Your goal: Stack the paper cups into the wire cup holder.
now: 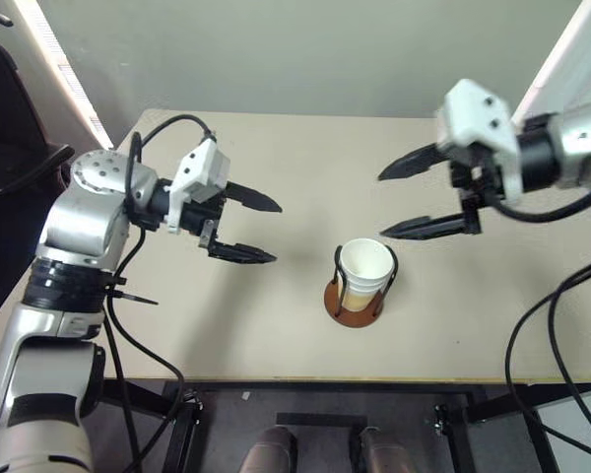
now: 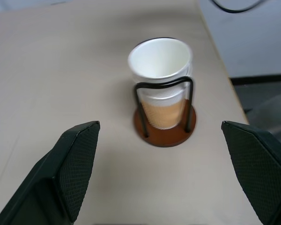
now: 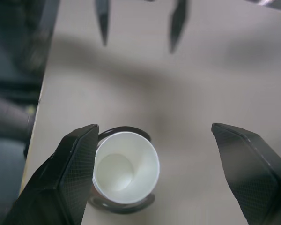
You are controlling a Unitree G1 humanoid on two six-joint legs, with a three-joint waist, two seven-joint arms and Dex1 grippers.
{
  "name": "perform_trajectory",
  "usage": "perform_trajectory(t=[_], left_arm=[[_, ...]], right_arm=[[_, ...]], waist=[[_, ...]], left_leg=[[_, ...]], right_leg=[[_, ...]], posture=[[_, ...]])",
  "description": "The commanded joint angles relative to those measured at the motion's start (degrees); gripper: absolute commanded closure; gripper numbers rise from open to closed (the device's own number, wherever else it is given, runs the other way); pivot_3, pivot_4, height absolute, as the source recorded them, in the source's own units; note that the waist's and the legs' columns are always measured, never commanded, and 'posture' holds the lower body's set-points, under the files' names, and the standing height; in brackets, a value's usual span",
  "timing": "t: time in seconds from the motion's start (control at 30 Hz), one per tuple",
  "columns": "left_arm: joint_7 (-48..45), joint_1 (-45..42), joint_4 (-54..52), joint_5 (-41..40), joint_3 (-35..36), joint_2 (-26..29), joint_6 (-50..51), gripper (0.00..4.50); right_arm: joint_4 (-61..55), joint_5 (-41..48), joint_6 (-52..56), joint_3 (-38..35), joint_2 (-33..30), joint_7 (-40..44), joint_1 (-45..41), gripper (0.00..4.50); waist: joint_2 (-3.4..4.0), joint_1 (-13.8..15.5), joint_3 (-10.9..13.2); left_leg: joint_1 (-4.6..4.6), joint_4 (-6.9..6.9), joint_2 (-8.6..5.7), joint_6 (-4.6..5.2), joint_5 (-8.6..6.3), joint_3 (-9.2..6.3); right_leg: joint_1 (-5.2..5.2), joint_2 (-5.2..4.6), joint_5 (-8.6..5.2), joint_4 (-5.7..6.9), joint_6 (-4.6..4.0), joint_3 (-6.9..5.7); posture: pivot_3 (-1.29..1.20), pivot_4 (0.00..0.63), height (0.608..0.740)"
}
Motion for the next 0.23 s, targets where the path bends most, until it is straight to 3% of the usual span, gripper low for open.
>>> perform_trajectory(t=[0.03,0.23], left_arm=[[1.8,2.2,-3.3,-2.1,4.0,1.4,2.6,0.0],[3.7,6.8,-6.8,-4.0,6.6,3.4,6.8,0.0]], right_arm=[[-0.8,2.7,1.4,-4.4,-1.3,-3.7,4.4,0.48],[1.2,5.0,-2.1,-6.3,-4.7,-4.4,12.2,0.48]], waist=[[0.01,0.0,0.0],[0.01,0.0,0.0]], left_leg=[[0.0,-0.02,0.0,-0.03,0.02,0.01],[0.03,-0.17,0.03,-0.11,0.07,0.0]], right_leg=[[-0.03,0.0,0.0,0.02,0.01,0.01],[-0.1,0.02,0.01,0.09,0.07,0.0]], posture=[[0.0,0.15,0.74],[0.0,0.15,0.74]])
